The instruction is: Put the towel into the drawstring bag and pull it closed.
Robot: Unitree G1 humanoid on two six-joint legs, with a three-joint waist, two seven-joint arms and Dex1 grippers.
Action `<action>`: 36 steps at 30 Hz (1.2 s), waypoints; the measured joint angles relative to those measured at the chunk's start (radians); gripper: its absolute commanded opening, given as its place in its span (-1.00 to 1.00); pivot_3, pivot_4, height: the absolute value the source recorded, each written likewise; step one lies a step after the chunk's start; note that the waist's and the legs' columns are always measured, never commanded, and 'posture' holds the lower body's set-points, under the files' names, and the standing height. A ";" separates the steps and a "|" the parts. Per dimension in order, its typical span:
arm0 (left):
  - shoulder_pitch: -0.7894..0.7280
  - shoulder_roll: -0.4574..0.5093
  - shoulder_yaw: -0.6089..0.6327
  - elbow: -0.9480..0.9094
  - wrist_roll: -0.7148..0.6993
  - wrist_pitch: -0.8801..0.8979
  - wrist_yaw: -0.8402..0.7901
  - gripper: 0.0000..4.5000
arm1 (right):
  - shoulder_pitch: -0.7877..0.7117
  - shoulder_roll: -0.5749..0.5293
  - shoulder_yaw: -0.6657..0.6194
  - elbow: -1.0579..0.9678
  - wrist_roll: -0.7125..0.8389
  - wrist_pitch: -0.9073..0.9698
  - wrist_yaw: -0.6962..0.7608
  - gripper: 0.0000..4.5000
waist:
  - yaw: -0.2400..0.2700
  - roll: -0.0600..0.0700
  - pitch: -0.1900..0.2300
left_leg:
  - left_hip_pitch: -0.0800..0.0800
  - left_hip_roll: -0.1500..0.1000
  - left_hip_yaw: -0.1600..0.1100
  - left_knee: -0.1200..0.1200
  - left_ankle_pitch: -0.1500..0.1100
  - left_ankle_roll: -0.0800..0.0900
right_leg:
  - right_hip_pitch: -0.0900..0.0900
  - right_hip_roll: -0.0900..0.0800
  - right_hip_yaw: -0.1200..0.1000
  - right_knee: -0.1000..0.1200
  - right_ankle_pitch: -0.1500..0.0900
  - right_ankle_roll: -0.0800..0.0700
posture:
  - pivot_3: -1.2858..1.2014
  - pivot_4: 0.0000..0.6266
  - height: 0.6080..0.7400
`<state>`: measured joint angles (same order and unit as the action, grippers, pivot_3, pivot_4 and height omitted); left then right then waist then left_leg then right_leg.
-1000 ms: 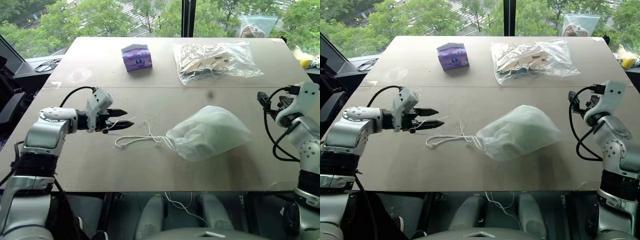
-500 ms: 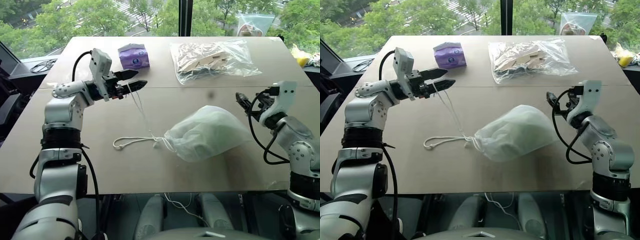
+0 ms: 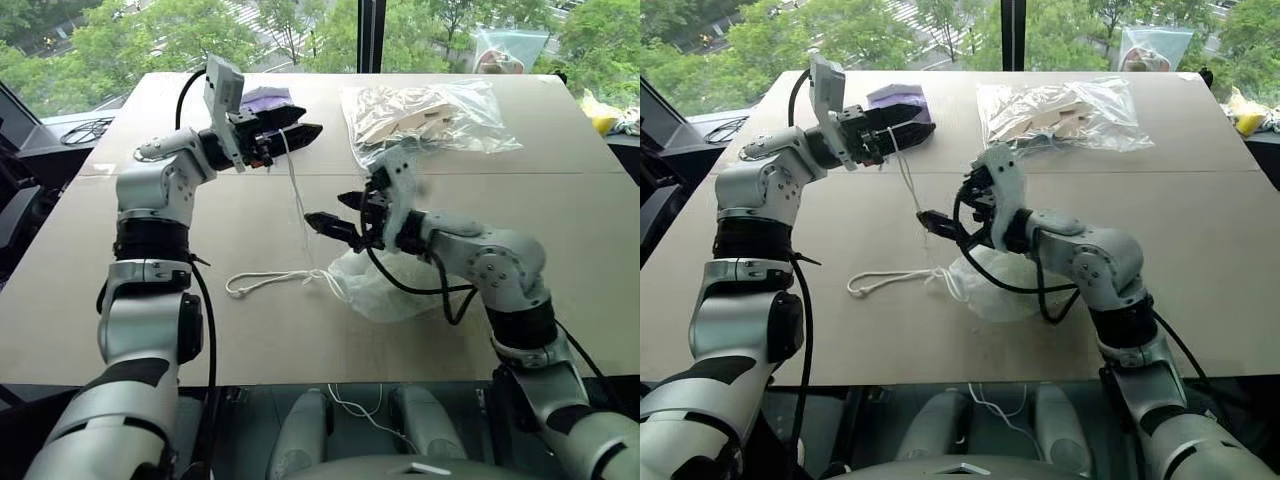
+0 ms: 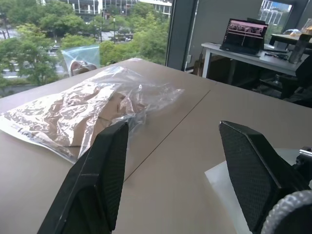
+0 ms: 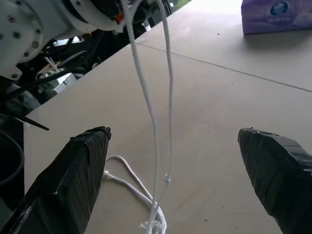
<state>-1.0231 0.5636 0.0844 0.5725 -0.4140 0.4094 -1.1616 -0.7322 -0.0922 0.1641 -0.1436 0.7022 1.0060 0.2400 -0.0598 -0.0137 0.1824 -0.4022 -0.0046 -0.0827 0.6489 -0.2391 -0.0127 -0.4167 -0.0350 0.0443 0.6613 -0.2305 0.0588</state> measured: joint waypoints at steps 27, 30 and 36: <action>0.024 0.000 -0.007 0.002 0.028 -0.004 0.006 0.35 | -0.071 0.146 -0.060 0.046 -0.040 -0.020 0.026 -0.27 | -0.009 0.000 0.000 | -0.012 0.000 -0.001 0.002 0.000 -0.001 | -0.014 0.000 -0.001 0.004 0.001 -0.001 | 0.03 -0.52 1.00; 0.026 0.001 -0.007 0.001 0.028 -0.004 0.006 0.35 | -0.076 0.142 -0.053 0.073 -0.085 -0.038 0.016 -0.03 | -0.009 0.000 0.000 | -0.012 -0.001 -0.001 0.002 0.001 -0.001 | -0.014 0.000 -0.001 0.004 0.001 -0.001 | 0.03 -0.52 1.00; 0.026 0.001 -0.007 -0.005 0.028 -0.002 0.005 0.35 | -0.089 0.183 -0.041 0.085 -0.094 -0.038 0.037 -0.03 | -0.011 0.000 0.000 | -0.012 0.000 -0.001 0.002 0.001 -0.001 | -0.014 0.000 -0.001 0.004 0.001 -0.001 | 0.03 -0.52 1.00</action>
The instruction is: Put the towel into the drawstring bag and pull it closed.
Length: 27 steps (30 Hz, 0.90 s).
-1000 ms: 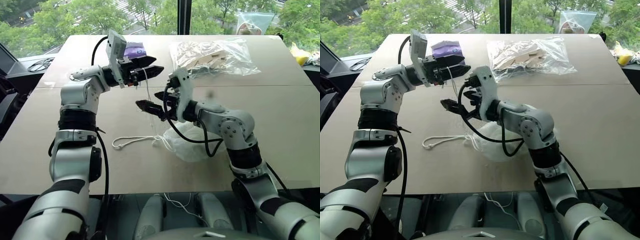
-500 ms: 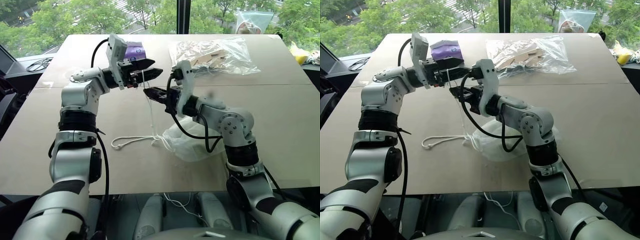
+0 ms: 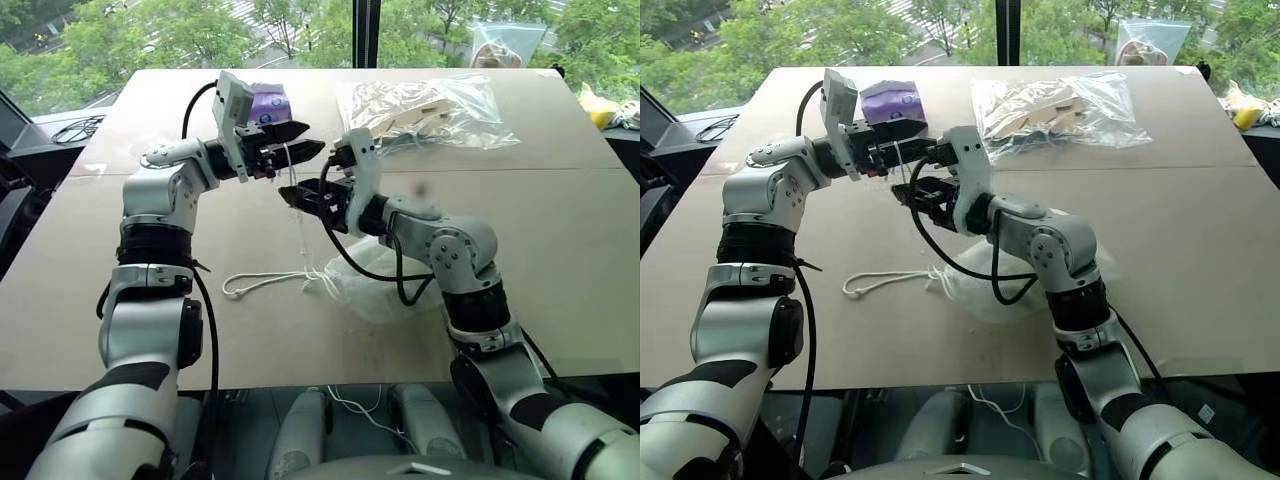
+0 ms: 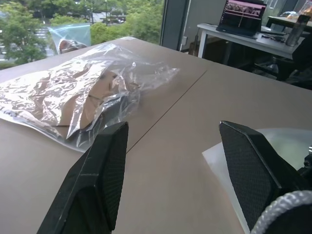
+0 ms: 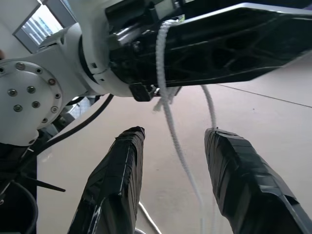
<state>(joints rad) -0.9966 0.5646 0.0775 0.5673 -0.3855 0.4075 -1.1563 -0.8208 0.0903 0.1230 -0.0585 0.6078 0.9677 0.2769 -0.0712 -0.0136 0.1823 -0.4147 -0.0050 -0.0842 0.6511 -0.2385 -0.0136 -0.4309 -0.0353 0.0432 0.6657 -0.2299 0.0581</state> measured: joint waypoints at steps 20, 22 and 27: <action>0.060 0.092 0.010 -0.080 -0.011 0.007 -0.062 0.35 | -0.079 -0.018 -0.171 0.079 0.113 0.032 -0.027 -0.99 | 0.000 0.000 0.000 | 0.001 0.000 0.000 0.001 0.001 -0.001 | -0.001 0.000 0.000 0.004 0.000 0.000 | 0.03 -0.52 1.00; 0.081 0.115 -0.003 -0.083 -0.006 0.011 -0.096 0.35 | -0.094 -0.024 -0.209 0.081 0.116 0.019 -0.038 -0.99 | 0.001 0.001 0.000 | 0.001 0.000 0.000 0.001 0.001 -0.001 | -0.001 0.000 0.001 0.005 0.000 0.000 | 0.03 -0.52 1.00; 0.237 0.203 -0.097 -0.087 0.027 0.031 -0.273 0.35 | -0.165 -0.045 -0.338 0.119 0.121 -0.065 -0.094 -0.99 | -0.005 0.000 -0.001 | 0.001 0.000 0.000 0.001 0.001 -0.001 | -0.003 0.000 0.001 0.007 0.000 0.000 | 0.03 -0.52 1.00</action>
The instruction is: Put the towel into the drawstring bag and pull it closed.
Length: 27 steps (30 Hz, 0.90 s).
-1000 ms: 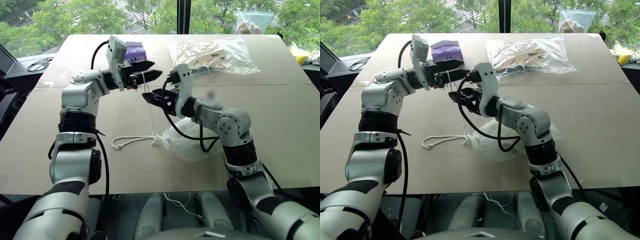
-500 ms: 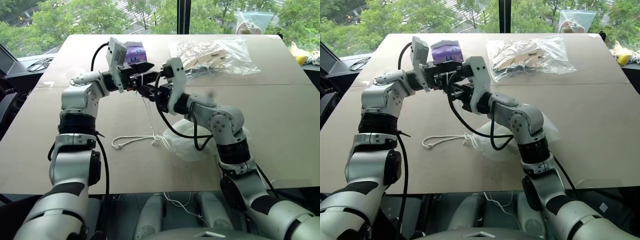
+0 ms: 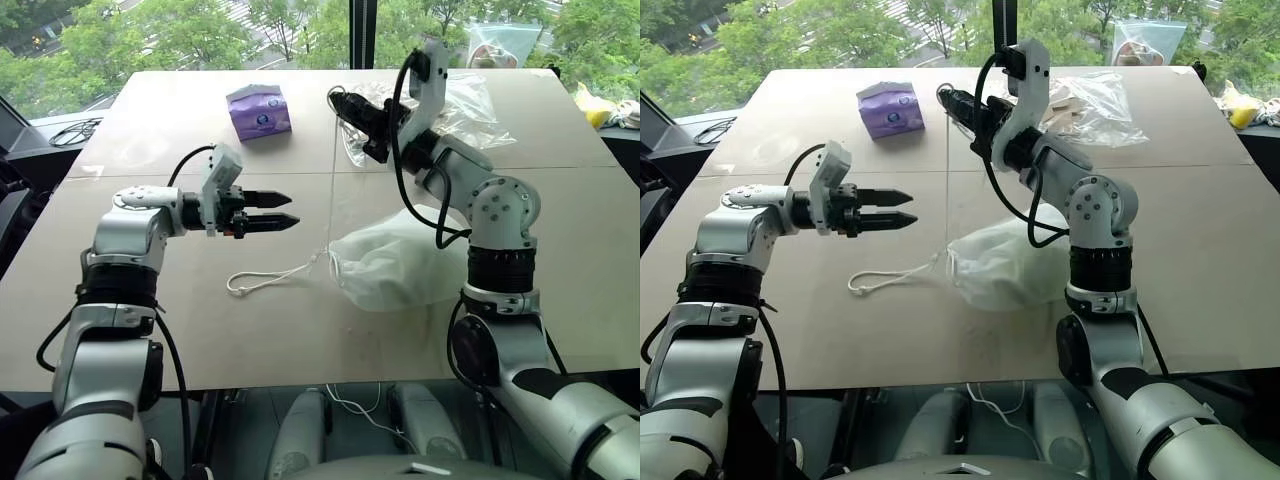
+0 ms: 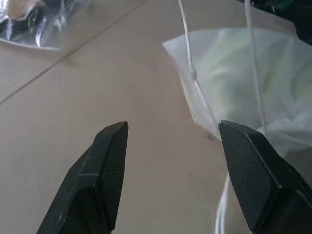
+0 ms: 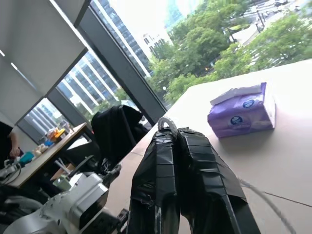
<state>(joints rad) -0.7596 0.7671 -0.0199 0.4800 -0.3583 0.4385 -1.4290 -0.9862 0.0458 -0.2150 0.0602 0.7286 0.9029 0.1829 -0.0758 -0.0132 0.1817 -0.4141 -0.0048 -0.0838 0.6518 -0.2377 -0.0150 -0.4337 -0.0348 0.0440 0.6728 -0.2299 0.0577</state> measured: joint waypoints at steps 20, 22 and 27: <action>-0.006 -0.033 0.127 0.082 -0.018 -0.048 0.127 0.35 | 0.212 -0.249 0.098 -0.095 -0.150 -0.015 0.030 0.17 | -0.015 0.000 0.000 | -0.001 0.000 0.001 -0.001 0.002 -0.003 | -0.001 -0.001 0.002 0.000 0.000 -0.001 | 0.03 -0.52 1.00; 0.064 -0.008 0.125 0.037 -0.020 -0.032 0.095 0.35 | 0.298 -0.338 0.103 -0.234 -0.056 0.084 0.117 0.17 | -0.014 0.000 0.000 | -0.001 0.000 0.001 -0.001 0.002 -0.003 | -0.001 -0.001 0.001 -0.001 0.000 0.000 | 0.03 -0.52 1.00; 0.237 0.068 0.129 -0.119 -0.068 0.071 0.033 0.35 | 0.507 -0.538 -0.019 -0.496 0.262 0.252 0.310 0.17 | 0.001 0.000 0.000 | 0.000 0.001 0.000 0.000 0.002 -0.003 | 0.001 -0.001 0.000 -0.001 0.000 0.000 | 0.03 -0.52 1.00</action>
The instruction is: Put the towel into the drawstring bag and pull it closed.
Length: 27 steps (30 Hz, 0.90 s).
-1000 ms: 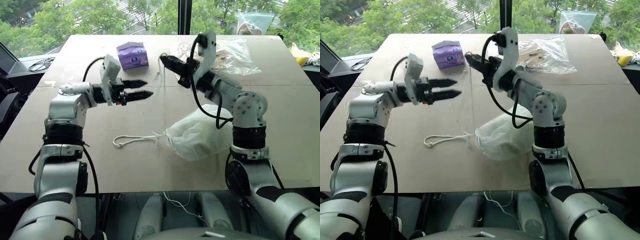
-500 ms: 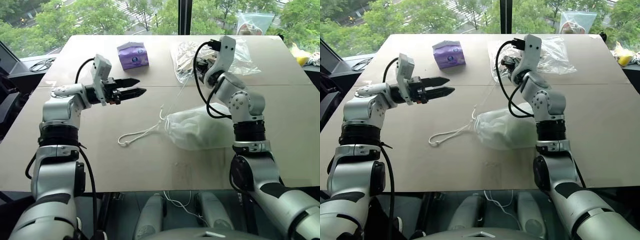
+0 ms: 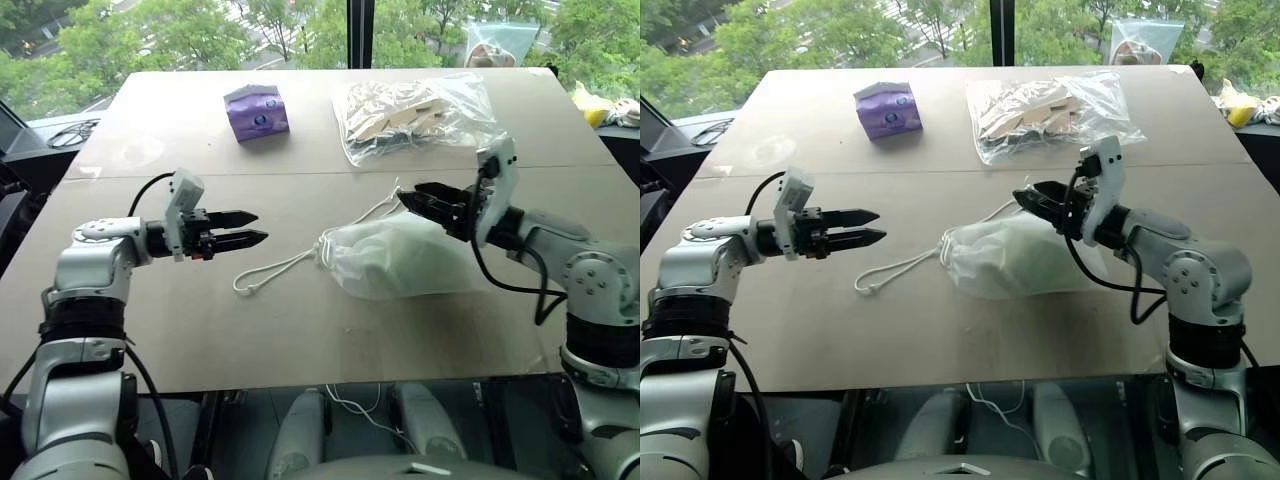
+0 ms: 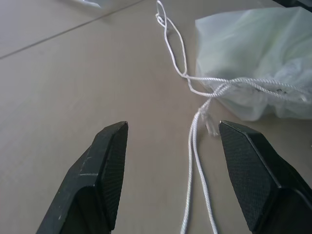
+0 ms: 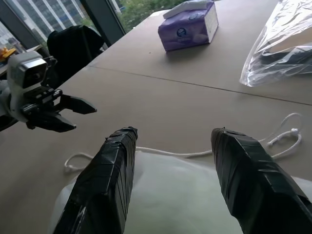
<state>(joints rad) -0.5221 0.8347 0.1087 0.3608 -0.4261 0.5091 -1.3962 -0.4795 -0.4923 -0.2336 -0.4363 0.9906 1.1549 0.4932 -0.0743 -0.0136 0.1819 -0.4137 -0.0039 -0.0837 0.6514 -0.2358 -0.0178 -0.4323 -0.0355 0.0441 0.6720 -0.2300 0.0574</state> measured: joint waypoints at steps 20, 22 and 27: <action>0.379 -0.068 -0.119 -0.527 -0.099 0.151 0.143 0.35 | 0.075 0.090 0.244 0.126 -0.395 -0.328 -0.130 0.17 | 0.043 -0.003 0.000 | 0.015 0.009 0.005 -0.003 0.001 0.000 | 0.017 0.006 0.000 -0.011 0.003 -0.004 | 0.03 -0.52 1.00; 0.377 -0.099 -0.112 -0.513 -0.087 0.123 0.184 0.35 | 0.162 0.015 0.259 0.083 -0.392 -0.301 -0.082 0.17 | 0.058 -0.002 0.000 | 0.015 0.007 0.005 -0.005 0.000 0.002 | 0.017 0.004 -0.001 -0.013 0.002 -0.004 | 0.03 -0.52 1.00; 0.382 -0.131 -0.074 -0.449 -0.051 0.026 0.269 0.35 | 0.405 -0.135 0.278 -0.018 -0.414 -0.344 0.045 0.17 | 0.056 -0.002 0.000 | 0.014 0.007 0.007 -0.007 -0.001 0.004 | 0.016 0.003 0.001 -0.016 0.002 -0.004 | 0.03 -0.52 1.00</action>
<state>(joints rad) -0.1402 0.7034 0.0346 -0.0885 -0.4775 0.5356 -1.1275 -0.0746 -0.6269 0.0443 -0.4544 0.5762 0.8112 0.5383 -0.0187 -0.0158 0.1816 -0.3994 0.0028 -0.0763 0.6447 -0.2370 -0.0141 -0.4161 -0.0325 0.0448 0.6561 -0.2280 0.0537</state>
